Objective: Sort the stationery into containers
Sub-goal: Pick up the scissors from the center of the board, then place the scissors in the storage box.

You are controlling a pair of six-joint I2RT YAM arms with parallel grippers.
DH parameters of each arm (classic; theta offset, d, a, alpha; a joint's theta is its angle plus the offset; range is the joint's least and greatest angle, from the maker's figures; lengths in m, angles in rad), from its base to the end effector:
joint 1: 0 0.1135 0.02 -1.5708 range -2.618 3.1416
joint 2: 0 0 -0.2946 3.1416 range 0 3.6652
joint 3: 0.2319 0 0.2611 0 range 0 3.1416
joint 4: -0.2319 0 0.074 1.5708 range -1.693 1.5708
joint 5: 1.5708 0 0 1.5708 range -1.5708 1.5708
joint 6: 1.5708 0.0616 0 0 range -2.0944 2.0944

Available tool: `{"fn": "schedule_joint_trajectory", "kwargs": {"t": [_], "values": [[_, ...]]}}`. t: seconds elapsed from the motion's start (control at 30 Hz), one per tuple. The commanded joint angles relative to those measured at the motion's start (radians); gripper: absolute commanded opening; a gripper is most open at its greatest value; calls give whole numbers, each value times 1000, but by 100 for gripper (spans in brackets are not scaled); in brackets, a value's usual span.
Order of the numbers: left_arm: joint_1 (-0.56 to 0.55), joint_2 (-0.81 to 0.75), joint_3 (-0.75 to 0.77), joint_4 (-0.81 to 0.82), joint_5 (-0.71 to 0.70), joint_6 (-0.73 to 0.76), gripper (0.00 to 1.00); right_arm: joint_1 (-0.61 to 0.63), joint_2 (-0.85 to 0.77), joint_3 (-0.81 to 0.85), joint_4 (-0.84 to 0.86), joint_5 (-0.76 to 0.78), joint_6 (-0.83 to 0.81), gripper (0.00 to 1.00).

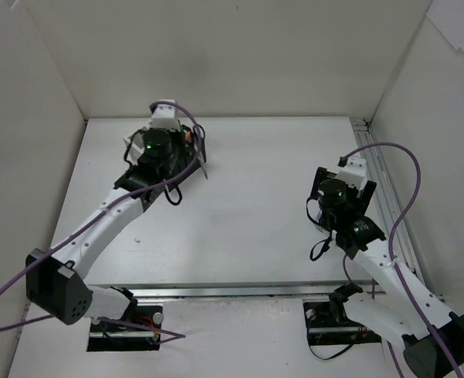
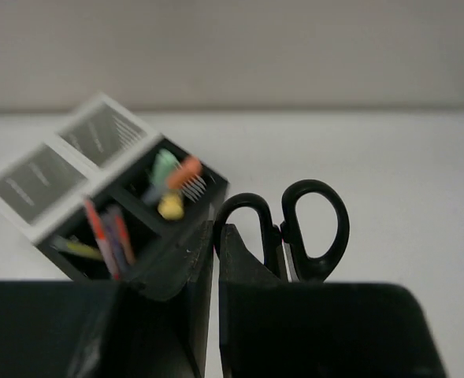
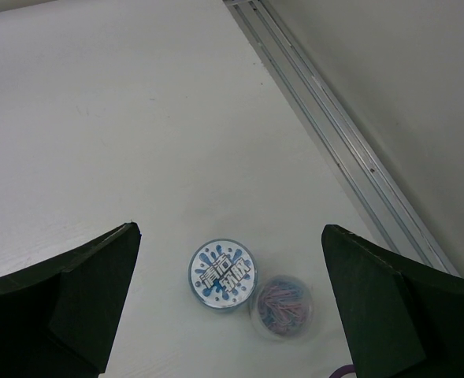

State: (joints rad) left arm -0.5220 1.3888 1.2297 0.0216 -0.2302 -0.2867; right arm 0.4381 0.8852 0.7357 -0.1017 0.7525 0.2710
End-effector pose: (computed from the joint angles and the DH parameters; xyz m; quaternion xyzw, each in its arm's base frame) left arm 0.3189 -0.1672 0.4039 0.0130 0.7527 -0.1771 0.6340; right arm 0.2071 0.0505 0.3335 0.1631 0.7511 -0.0743 0.6354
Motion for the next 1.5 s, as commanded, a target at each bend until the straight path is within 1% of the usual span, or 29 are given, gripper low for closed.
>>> {"fn": "schedule_joint_trajectory", "kwargs": {"t": [0.0, 0.03, 0.07, 0.1, 0.13, 0.2, 0.23, 0.3, 0.43, 0.57, 0.67, 0.8, 1.03, 1.1, 1.13, 1.17, 1.2, 1.23, 1.3, 1.33, 1.4, 1.47], "values": [[109, -79, -21, 300, -43, 138, 0, -9, 21, 13, 49, 38, -9, 98], [140, -83, -22, 337, -50, 150, 0, -7, 23, 11, 54, 41, -9, 98], [199, -74, -19, 372, -50, 185, 0, -9, 26, 11, 59, 44, -10, 98], [230, -59, -19, 464, -58, 199, 0, -9, 31, 8, 63, 47, -12, 98], [285, -22, -13, 501, -84, 207, 0, -7, 35, 4, 77, 48, -15, 98], [339, 24, 13, 608, -77, 234, 0, -9, 44, 1, 92, 53, -26, 98], [359, 77, 23, 647, -71, 248, 0, -12, 47, 4, 91, 53, -29, 98], [413, 125, 69, 717, -67, 267, 0, -10, 55, 7, 94, 64, -36, 98], [494, 266, 155, 756, -12, 207, 0, -16, 64, 13, 97, 90, -58, 98], [537, 364, 215, 791, -3, 202, 0, -19, 81, 13, 126, 120, -76, 98], [537, 409, 226, 811, -3, 236, 0, -24, 104, 14, 142, 139, -88, 98], [537, 420, 170, 828, 17, 230, 0, -41, 142, 21, 149, 142, -87, 98], [537, 437, 74, 867, 31, 227, 0, -67, 156, 14, 108, 82, -20, 98], [537, 434, 51, 860, 23, 219, 4, -81, 141, 8, 42, 74, 37, 98], [537, 429, 41, 860, 20, 213, 13, -82, 124, -4, 27, 47, 57, 98], [537, 424, 33, 862, 20, 205, 16, -88, 117, -13, 8, 29, 95, 98], [537, 417, 15, 864, 23, 193, 18, -101, 106, -21, -25, 6, 112, 98], [537, 412, 8, 861, 28, 189, 22, -105, 98, -41, -42, -30, 132, 98], [537, 400, -9, 851, 32, 175, 25, -134, 72, -67, -94, -63, 189, 98], [537, 392, -15, 845, 38, 169, 33, -140, 55, -76, -113, -91, 206, 98], [537, 374, -35, 841, 64, 162, 34, -179, 38, -91, -160, -122, 258, 98], [537, 354, -58, 834, 74, 141, 40, -203, 2, -97, -196, -180, 286, 98]]}}
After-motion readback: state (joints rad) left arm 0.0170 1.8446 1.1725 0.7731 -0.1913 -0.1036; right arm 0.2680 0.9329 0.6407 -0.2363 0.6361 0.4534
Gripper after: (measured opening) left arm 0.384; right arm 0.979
